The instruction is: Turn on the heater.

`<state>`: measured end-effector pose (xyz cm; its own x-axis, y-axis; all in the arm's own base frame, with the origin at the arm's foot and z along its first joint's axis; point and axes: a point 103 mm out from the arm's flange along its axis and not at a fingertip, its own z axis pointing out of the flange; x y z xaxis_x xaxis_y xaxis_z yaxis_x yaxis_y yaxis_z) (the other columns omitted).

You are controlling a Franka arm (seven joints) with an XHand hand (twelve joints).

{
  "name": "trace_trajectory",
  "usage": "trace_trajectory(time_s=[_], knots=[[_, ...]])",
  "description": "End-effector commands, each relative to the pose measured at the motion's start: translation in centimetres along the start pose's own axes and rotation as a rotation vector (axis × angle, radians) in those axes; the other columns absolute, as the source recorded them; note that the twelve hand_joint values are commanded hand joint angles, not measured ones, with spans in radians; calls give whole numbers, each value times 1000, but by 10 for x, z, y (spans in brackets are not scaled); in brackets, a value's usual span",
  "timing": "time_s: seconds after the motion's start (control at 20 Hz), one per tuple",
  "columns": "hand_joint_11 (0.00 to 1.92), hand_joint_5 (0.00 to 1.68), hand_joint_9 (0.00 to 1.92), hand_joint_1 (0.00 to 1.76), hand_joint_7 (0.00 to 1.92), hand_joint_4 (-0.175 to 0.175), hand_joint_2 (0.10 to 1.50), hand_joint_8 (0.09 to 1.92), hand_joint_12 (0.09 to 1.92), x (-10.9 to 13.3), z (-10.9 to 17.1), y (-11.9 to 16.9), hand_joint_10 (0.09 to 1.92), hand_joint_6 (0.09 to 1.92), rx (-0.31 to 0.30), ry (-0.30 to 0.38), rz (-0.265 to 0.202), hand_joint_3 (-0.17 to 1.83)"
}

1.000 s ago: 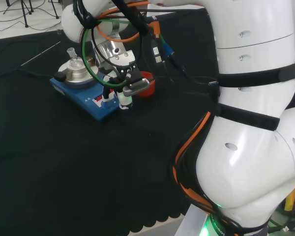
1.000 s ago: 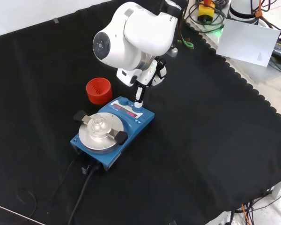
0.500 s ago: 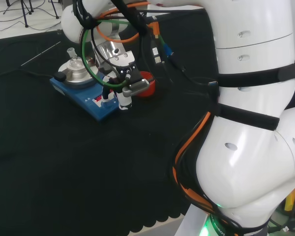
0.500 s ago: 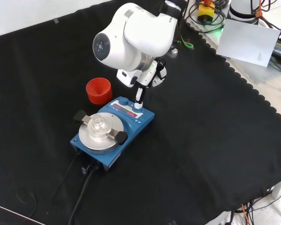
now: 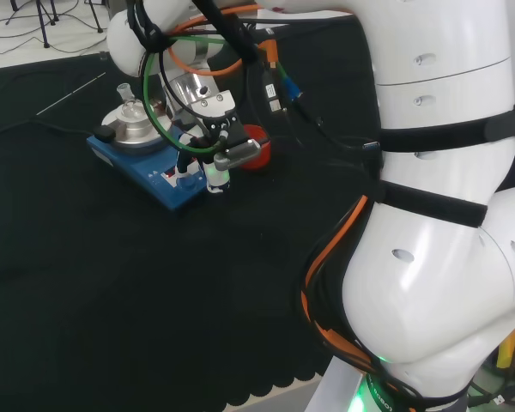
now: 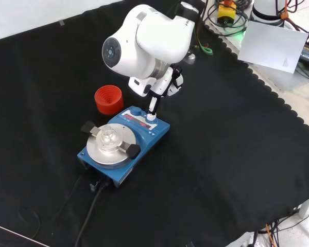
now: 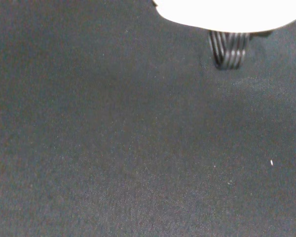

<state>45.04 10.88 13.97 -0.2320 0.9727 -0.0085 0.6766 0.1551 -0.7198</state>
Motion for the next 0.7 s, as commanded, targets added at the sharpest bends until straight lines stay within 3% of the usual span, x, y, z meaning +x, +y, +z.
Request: trace_trajectory(time_s=[0.05,0.35,0.7], knots=[[1823,365,1904,1540,1667,12,494,1805,1434,1,-10,-8,1395,87,-32,6,-14,1310],[1824,368,1903,1539,1667,11,492,1805,1434,3,-35,-30,1395,87,-90,14,-26,1312],[1824,372,1903,1538,1667,10,490,1804,1432,2,-43,-40,1394,87,-109,11,-16,1314]])
